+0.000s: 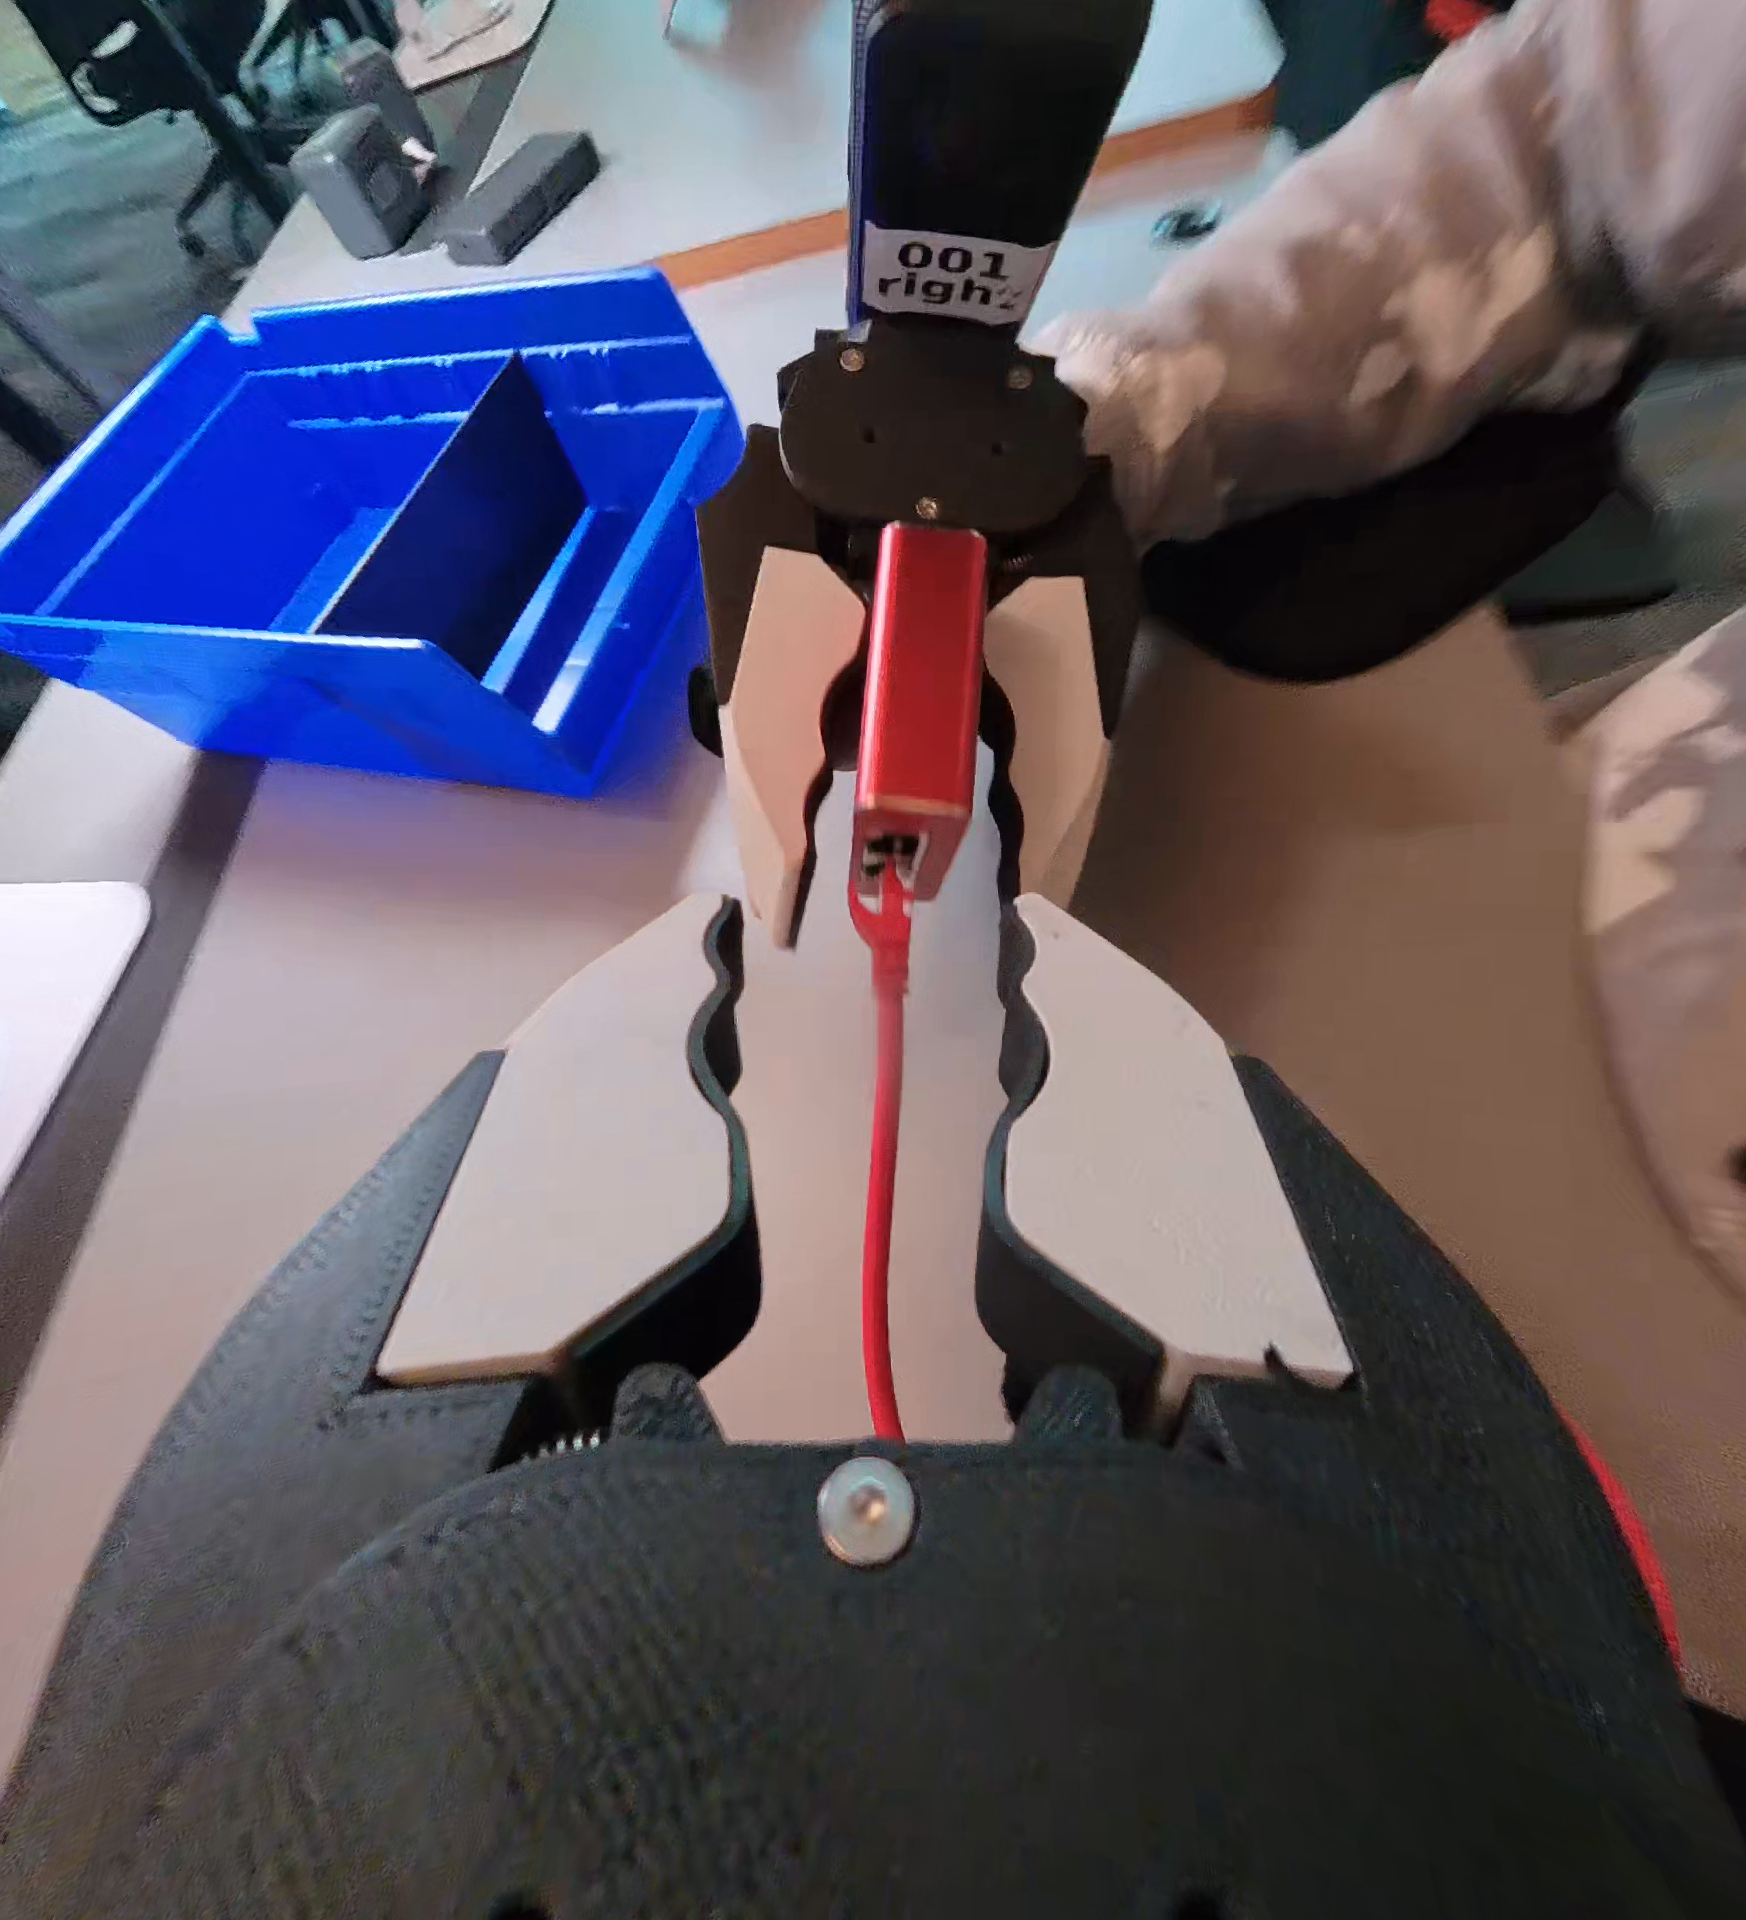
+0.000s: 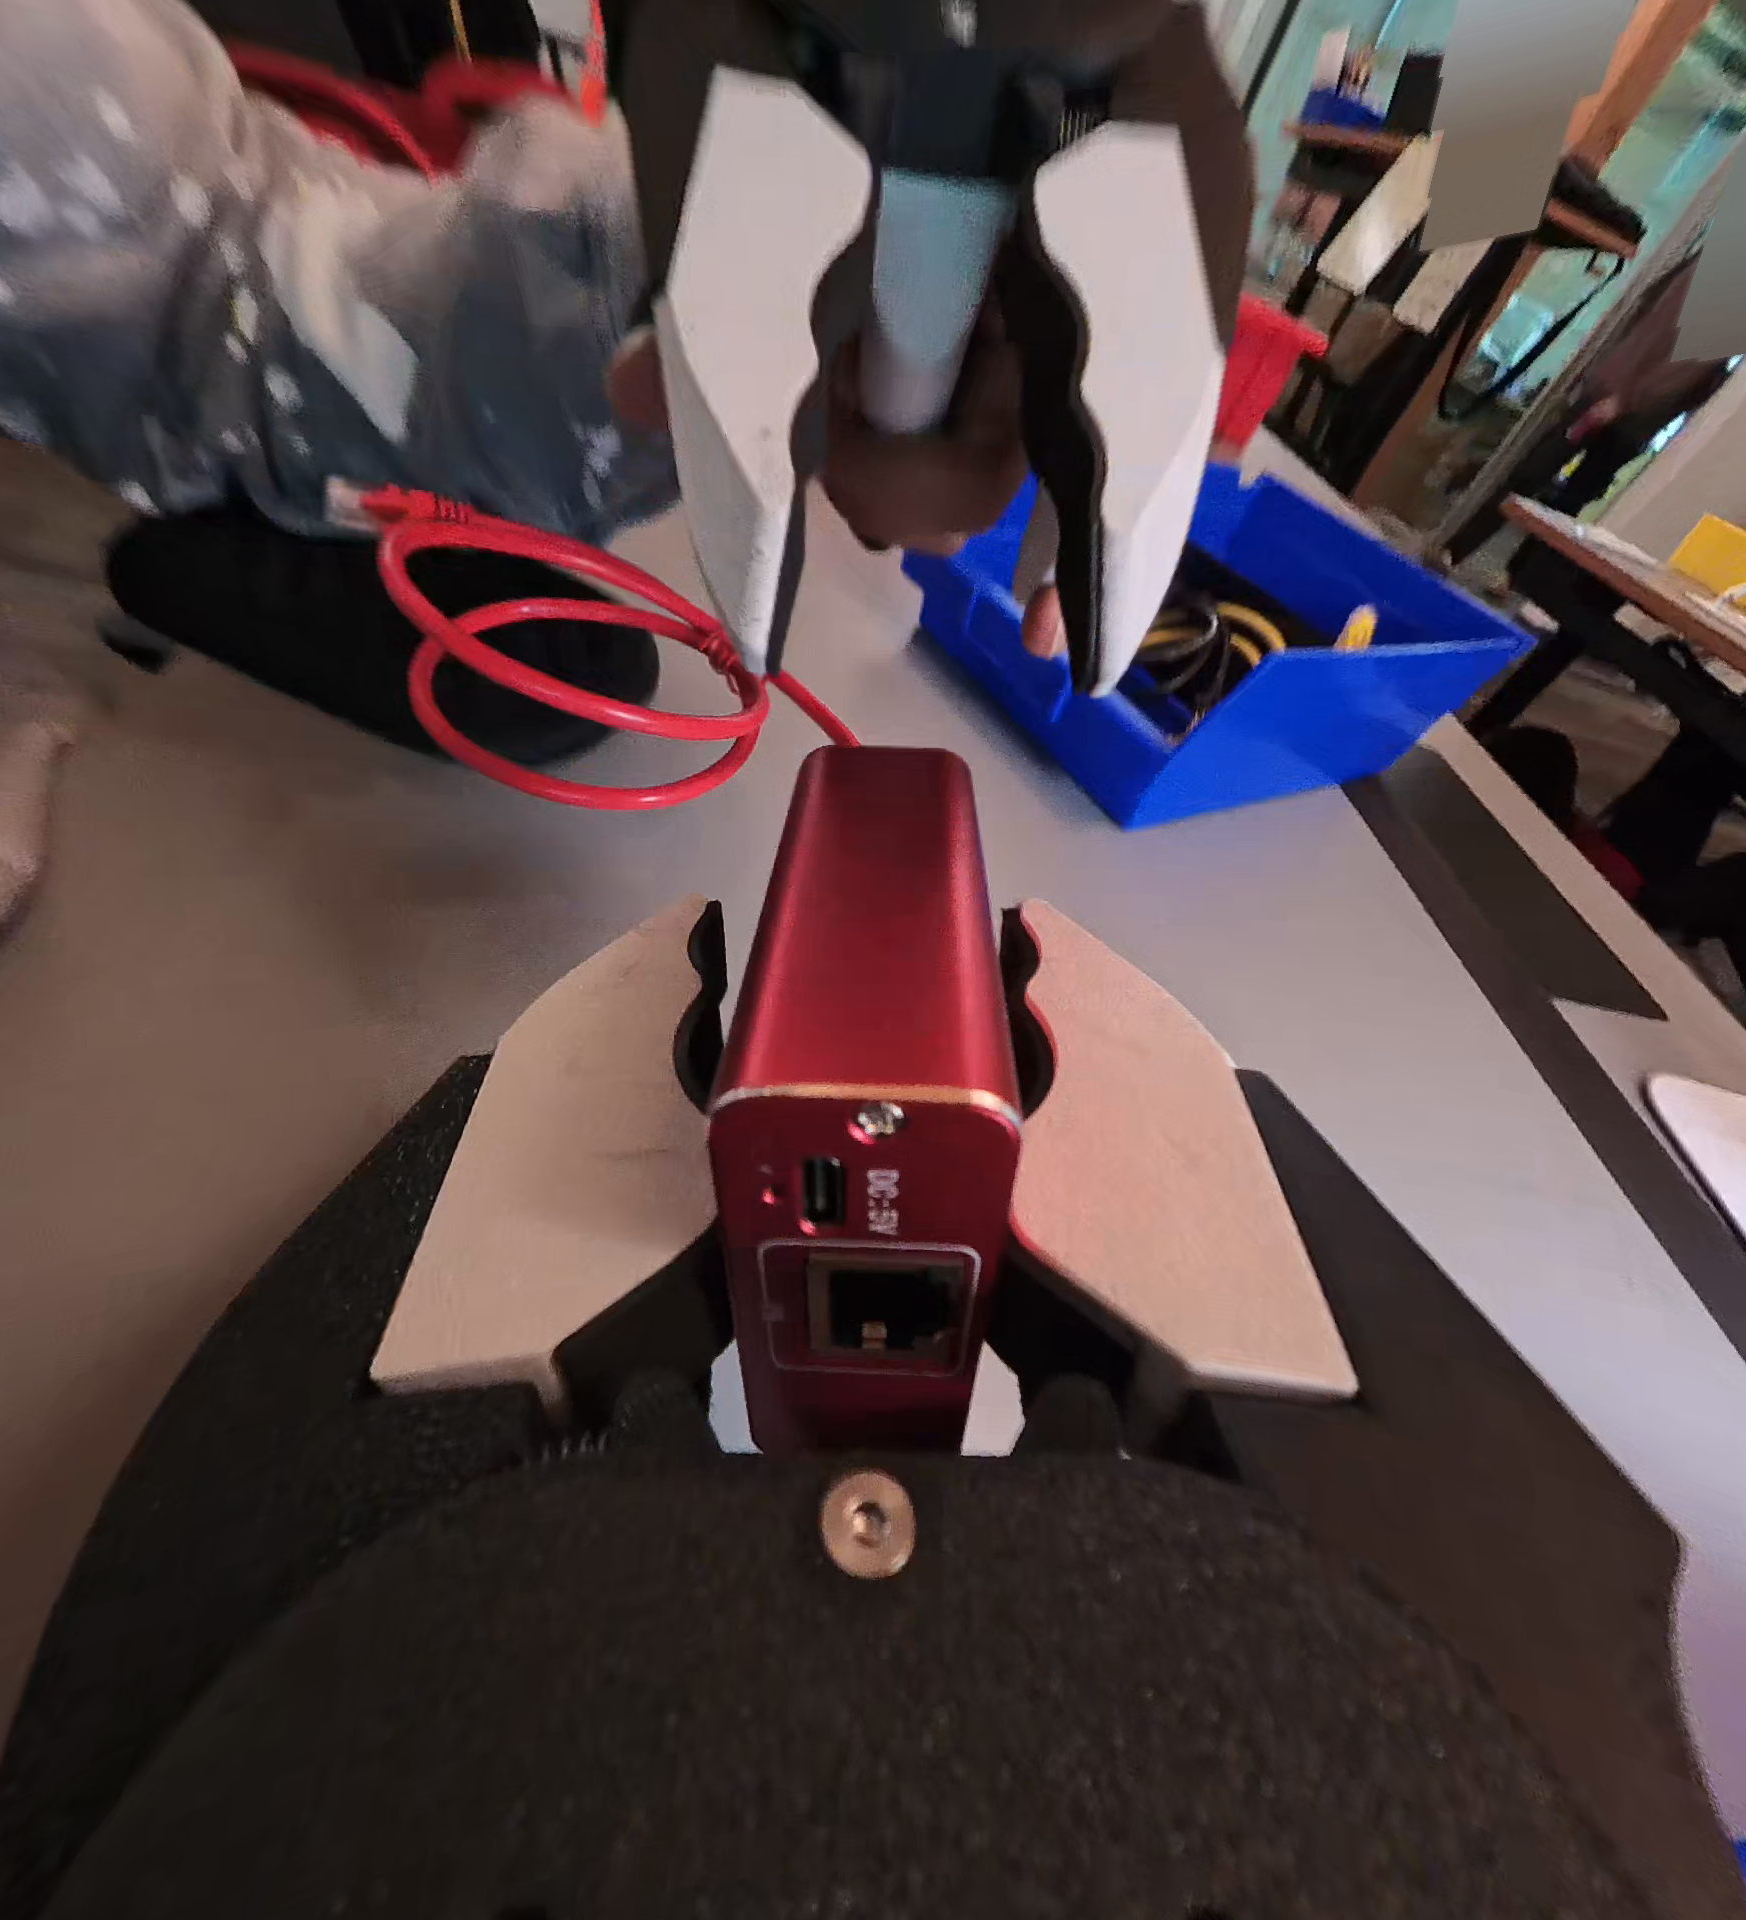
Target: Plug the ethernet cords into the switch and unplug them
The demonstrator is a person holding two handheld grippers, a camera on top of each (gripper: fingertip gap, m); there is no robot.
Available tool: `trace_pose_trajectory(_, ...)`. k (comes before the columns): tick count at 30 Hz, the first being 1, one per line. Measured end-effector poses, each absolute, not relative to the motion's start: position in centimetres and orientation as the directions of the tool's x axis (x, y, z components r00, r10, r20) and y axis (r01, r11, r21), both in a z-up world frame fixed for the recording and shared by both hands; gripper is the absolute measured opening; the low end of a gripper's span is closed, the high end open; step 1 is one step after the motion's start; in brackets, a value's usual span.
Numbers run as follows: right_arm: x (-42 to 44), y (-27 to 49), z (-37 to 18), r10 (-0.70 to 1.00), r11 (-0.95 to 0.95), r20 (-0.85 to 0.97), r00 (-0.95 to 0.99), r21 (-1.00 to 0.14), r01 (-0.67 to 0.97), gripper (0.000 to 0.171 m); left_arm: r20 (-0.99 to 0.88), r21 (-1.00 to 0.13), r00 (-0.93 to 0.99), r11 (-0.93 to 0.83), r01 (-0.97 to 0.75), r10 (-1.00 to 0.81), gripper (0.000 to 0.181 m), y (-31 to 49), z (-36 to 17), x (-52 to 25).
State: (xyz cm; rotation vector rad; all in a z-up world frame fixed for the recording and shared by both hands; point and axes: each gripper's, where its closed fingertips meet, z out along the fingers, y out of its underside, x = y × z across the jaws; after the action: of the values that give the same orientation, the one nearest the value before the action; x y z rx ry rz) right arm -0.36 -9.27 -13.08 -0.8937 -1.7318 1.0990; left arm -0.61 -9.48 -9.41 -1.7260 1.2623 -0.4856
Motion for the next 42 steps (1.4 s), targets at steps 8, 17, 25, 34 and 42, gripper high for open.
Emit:
trace_pose_trajectory(8,1.3,-10.7,-8.1,0.882,0.094,0.11,-0.457,-0.994,-0.057,0.051,0.182,-0.921,0.189,-0.234,-0.312,-0.965,0.047,-12.0,-9.1,-0.5)
trace_pose_trajectory(17,1.0,-10.7,-9.1,0.875,0.038,0.045,-0.482,-0.999,-0.023,0.052,0.272,-0.896,0.208,-0.326,-0.301,-0.939,0.009,-11.4,-9.7,0.4)
trace_pose_trajectory(25,0.7,-9.8,-11.3,0.892,0.081,0.022,-0.452,-0.99,0.112,0.051,0.268,-0.878,0.277,-0.352,-0.323,-0.923,0.007,-10.5,-9.9,-0.1)
trace_pose_trajectory(34,0.4,-9.1,-12.7,0.914,0.124,0.039,-0.403,-0.975,0.187,0.056,0.356,-0.865,0.303,-0.434,-0.25,-0.884,0.006,-9.8,-9.4,0.0)
trace_pose_trajectory(42,0.5,-9.8,-12.8,0.905,0.112,0.011,-0.425,-0.971,0.212,0.051,0.415,-0.858,0.259,-0.47,-0.209,-0.872,0.006,-10.1,-9.1,0.0)
